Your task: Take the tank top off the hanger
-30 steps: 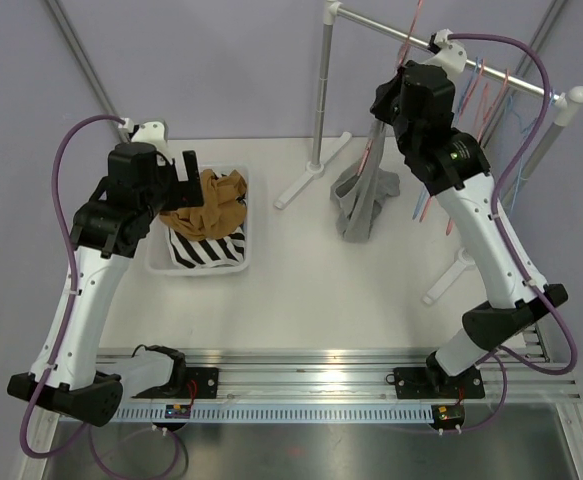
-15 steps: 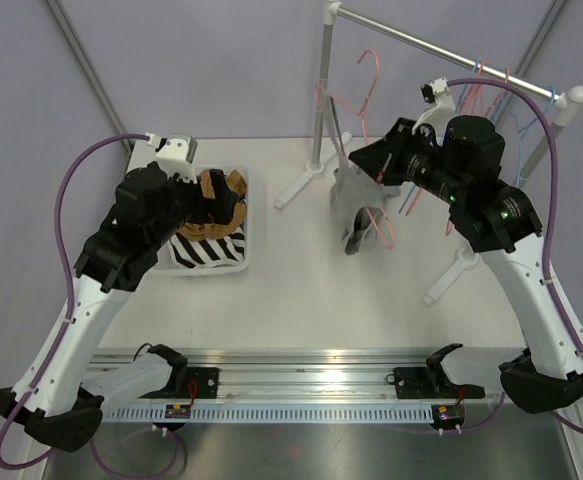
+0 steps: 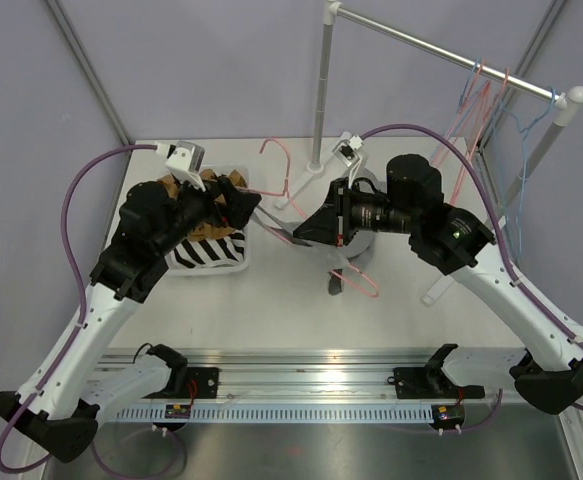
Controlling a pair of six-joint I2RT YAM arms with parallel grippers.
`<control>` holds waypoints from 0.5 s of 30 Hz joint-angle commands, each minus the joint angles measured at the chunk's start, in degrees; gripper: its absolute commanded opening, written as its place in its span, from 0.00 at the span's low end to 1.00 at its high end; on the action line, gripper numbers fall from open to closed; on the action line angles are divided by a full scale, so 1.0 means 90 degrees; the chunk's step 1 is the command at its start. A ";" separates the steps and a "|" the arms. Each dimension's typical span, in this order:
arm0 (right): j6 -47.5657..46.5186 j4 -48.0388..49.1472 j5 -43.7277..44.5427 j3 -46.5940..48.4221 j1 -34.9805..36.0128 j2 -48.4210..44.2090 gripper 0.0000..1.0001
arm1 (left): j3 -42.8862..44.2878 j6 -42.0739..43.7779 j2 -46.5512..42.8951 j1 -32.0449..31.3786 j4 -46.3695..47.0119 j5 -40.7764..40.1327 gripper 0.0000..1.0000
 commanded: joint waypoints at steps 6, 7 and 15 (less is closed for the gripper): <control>-0.0130 0.1392 0.0348 -0.0228 0.0380 -0.0212 0.00 | 0.0508 0.0174 0.0496 -0.0156 -0.0270 -0.0340 0.77; -0.0140 0.1441 0.0359 -0.0228 0.0380 -0.0222 0.00 | 0.0537 0.0194 0.0515 -0.0176 -0.0319 -0.0476 0.70; -0.0267 0.1413 0.0602 -0.0267 0.0409 -0.0358 0.00 | 0.0635 0.0311 0.0613 -0.0196 -0.0515 -0.0819 0.36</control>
